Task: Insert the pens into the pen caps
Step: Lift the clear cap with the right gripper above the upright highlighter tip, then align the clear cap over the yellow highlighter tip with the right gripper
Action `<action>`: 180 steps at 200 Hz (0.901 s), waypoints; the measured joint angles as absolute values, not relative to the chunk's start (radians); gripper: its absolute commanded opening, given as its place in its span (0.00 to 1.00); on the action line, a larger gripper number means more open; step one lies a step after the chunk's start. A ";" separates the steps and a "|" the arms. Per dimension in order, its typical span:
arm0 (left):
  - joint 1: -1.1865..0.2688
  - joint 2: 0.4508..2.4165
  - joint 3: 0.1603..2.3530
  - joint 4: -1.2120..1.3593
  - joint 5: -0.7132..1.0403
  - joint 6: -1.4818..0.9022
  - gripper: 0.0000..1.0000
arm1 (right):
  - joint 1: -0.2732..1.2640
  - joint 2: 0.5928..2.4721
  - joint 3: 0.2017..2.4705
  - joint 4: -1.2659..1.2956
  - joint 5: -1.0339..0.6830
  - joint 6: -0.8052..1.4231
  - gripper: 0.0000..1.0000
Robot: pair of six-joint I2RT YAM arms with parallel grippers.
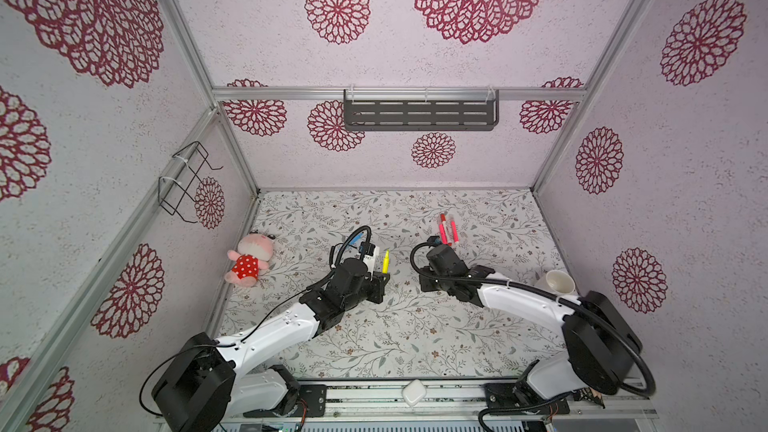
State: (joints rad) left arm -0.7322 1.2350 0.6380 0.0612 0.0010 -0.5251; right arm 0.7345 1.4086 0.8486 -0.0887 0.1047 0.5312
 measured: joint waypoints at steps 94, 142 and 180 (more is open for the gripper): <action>-0.877 1.401 0.638 0.297 0.040 -0.597 0.00 | 0.461 1.124 0.479 0.623 -0.285 0.794 0.14; -0.911 1.481 0.697 0.344 0.067 -0.615 0.00 | 0.461 1.234 0.468 0.866 -0.395 0.909 0.14; -0.914 1.485 0.704 0.361 0.073 -0.619 0.00 | 0.461 1.257 0.468 0.910 -0.421 0.928 0.14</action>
